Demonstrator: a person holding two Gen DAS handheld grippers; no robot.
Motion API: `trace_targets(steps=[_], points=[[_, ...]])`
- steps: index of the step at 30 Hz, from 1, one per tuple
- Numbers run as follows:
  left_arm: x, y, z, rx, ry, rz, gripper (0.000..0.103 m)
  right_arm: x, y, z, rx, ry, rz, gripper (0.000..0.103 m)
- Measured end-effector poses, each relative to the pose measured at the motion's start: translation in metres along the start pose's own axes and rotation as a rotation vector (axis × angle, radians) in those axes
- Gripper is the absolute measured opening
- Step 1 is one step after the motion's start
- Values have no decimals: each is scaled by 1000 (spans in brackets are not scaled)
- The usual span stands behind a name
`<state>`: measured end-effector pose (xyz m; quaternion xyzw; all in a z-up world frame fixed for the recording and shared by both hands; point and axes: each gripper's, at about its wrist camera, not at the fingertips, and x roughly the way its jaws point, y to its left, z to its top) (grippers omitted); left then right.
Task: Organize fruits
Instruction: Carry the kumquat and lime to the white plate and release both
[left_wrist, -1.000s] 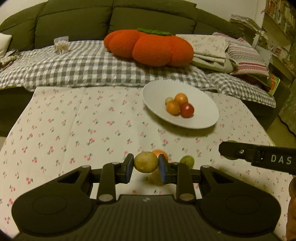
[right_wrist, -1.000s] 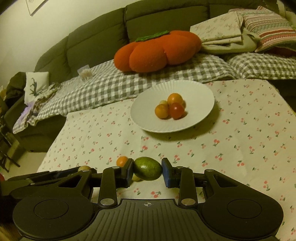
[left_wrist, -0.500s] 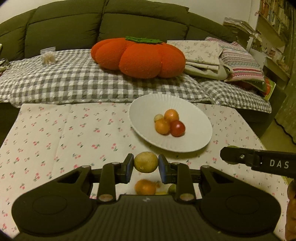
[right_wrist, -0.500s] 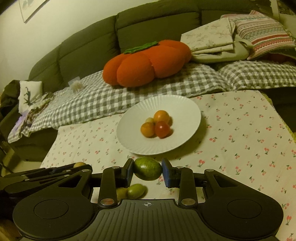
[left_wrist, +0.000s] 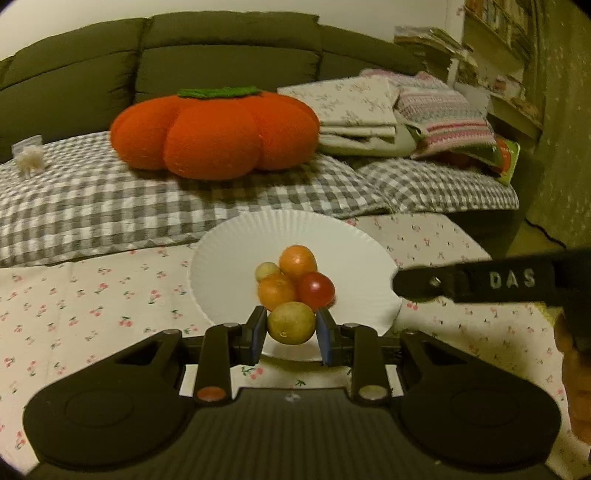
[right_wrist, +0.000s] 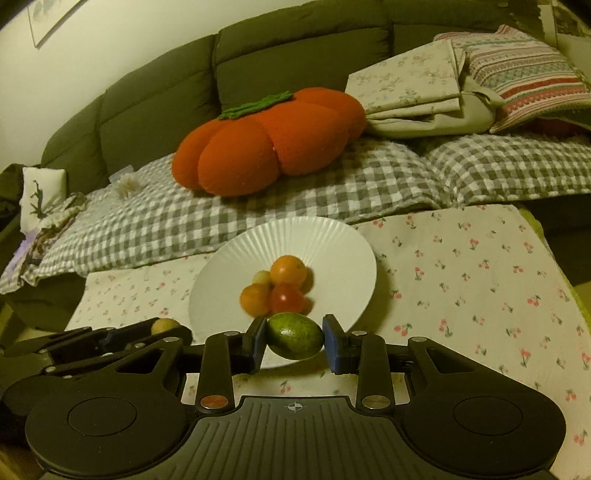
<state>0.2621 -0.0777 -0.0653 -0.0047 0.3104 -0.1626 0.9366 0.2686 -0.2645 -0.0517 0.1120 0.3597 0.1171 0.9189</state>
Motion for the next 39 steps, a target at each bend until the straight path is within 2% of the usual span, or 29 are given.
trace_targets(steps=[8, 16, 22, 24, 25, 26, 27, 28, 30, 39], points=[[28, -2, 0, 33, 11, -7, 27, 36, -6, 5, -51, 14, 9, 31], [45, -9, -2, 62, 24, -4, 27, 55, 0, 8, -149, 12, -45, 31], [50, -12, -6, 86, 32, -1, 28, 70, -4, 4, -170, 43, -65, 31], [49, -12, -6, 90, 30, -3, 39, 70, -4, 3, -177, 38, -68, 32], [48, -12, -6, 90, 23, -5, 52, 70, -4, 3, -176, 36, -70, 32], [46, -12, -5, 92, 14, -5, 59, 70, -5, 3, -172, 34, -73, 32], [43, -11, -5, 93, 5, -2, 60, 69, -5, 3, -169, 33, -75, 33], [41, -10, -4, 93, 1, 0, 60, 69, -6, 4, -168, 28, -74, 44], [39, -8, -4, 82, 5, -1, 60, 64, -5, 4, -167, 1, -87, 57], [14, 17, -4, -12, 0, 27, 60, 44, -21, 11, -52, -26, -82, 57]])
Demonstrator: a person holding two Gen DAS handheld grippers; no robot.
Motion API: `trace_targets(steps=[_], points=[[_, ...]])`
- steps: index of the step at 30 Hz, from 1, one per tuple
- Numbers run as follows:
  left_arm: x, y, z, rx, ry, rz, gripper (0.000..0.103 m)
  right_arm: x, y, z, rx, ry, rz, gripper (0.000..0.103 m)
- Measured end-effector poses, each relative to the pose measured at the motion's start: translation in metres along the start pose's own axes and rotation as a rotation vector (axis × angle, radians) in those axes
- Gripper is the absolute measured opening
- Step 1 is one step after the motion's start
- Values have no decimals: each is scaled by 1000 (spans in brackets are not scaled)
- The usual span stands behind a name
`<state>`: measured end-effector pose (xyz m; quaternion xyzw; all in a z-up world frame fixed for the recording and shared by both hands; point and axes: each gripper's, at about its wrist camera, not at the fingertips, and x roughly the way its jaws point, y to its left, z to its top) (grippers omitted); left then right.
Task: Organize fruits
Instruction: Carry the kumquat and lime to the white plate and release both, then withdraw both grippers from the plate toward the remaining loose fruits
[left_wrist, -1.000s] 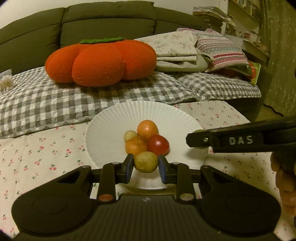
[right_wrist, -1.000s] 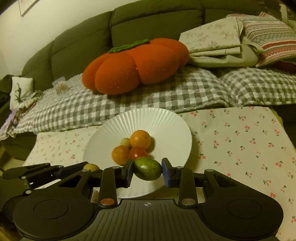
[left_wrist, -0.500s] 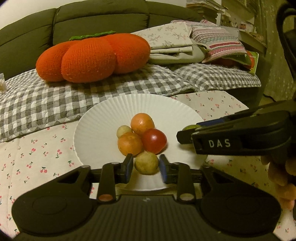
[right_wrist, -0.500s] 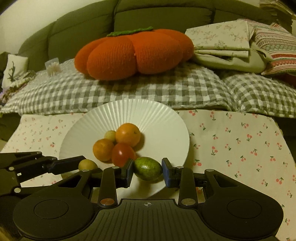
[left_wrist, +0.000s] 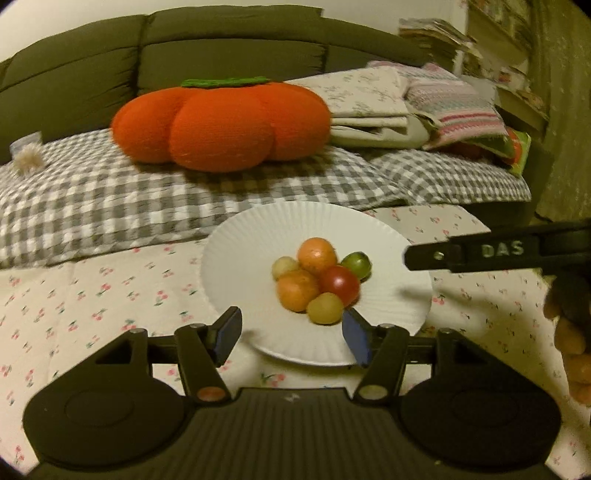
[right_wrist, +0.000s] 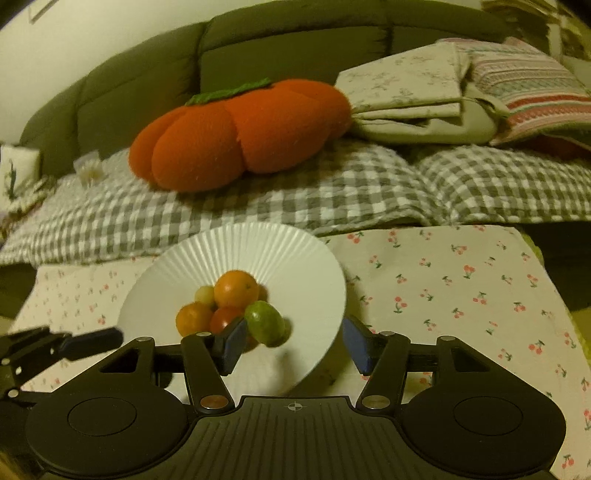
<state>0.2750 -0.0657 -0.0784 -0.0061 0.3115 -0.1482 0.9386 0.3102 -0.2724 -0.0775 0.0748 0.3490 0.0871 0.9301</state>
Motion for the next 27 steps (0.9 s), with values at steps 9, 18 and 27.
trace_targets(steps=[9, 18, 27], points=[[-37, 15, 0, -93, -4, 32, 61, -30, 17, -3, 59, 0, 68, 57], [-73, 24, -12, -116, 10, 102, 71, -60, 44, -19, 55, 17, 114, 62], [-99, 29, -29, -149, 17, 139, 80, -89, 67, -42, 70, 29, 142, 67]])
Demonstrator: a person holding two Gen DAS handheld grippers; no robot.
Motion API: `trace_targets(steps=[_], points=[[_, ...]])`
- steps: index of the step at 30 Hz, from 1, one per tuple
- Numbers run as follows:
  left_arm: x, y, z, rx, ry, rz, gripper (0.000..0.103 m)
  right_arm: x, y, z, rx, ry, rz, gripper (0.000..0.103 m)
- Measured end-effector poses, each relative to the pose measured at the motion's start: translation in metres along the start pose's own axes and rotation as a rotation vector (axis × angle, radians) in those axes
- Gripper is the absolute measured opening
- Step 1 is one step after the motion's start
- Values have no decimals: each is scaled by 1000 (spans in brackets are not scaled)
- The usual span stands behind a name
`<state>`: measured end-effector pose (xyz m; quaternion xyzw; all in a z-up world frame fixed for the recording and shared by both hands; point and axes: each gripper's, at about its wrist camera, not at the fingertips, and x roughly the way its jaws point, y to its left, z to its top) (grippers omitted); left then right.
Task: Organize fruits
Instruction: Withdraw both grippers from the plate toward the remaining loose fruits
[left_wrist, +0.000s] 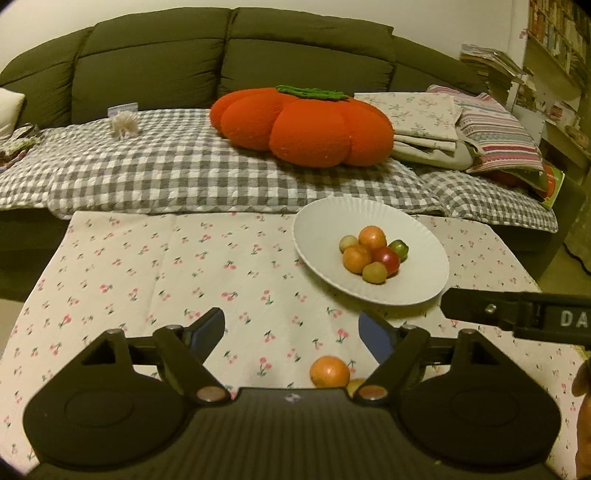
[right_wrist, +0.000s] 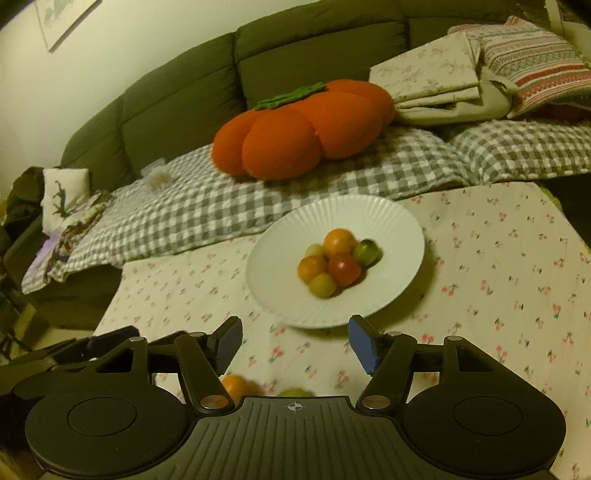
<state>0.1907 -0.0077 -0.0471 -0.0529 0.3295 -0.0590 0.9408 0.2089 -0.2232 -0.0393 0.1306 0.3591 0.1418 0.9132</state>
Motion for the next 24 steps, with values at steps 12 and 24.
trace_targets(steps=[12, 24], points=[[-24, 6, -15, -14, -10, 32, 88, -26, 14, -19, 13, -10, 9, 74], [-26, 11, -32, -56, 15, 47, 93, -28, 25, -28, -32, 4, 26, 85]])
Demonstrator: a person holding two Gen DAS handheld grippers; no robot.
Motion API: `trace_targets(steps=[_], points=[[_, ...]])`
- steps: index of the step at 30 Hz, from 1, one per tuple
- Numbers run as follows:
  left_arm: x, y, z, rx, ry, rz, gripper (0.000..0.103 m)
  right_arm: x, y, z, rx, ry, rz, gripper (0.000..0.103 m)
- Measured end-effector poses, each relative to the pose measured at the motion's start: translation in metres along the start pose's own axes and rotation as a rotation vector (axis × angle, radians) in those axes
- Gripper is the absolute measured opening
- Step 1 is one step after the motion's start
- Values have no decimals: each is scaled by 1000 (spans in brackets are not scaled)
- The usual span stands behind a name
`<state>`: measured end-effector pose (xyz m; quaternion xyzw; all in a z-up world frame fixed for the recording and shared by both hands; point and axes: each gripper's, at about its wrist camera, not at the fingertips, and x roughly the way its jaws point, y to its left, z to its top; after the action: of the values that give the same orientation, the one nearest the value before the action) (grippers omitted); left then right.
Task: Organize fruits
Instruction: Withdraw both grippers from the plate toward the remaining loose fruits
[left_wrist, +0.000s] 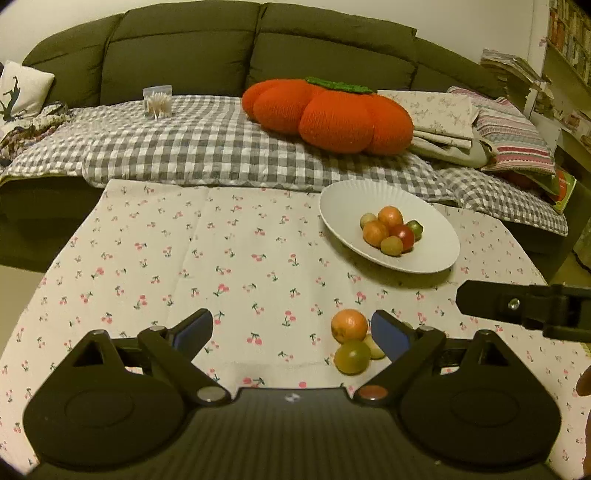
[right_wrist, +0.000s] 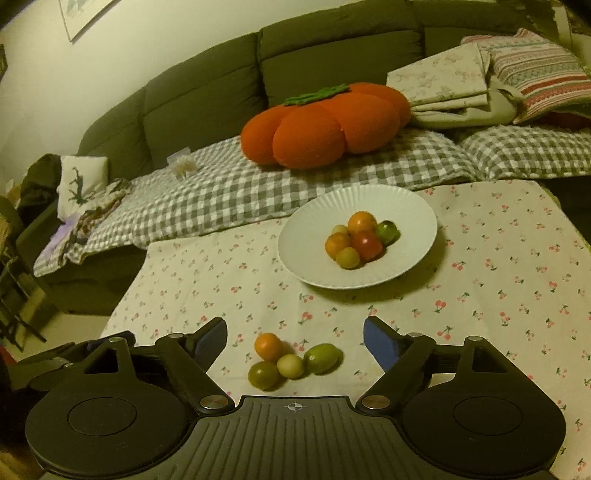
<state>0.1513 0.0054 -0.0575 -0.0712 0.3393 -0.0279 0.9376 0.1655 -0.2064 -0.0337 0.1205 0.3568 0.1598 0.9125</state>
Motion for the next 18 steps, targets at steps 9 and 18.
trace_targets(steps=[9, 18], points=[[6, 1, -6, -10, 17, -10, 93, 4, -2, -4, 16, 31, 28, 93], [21, 34, -5, -186, 71, -66, 89, 20, -17, -8, 118, 91, 59, 93]])
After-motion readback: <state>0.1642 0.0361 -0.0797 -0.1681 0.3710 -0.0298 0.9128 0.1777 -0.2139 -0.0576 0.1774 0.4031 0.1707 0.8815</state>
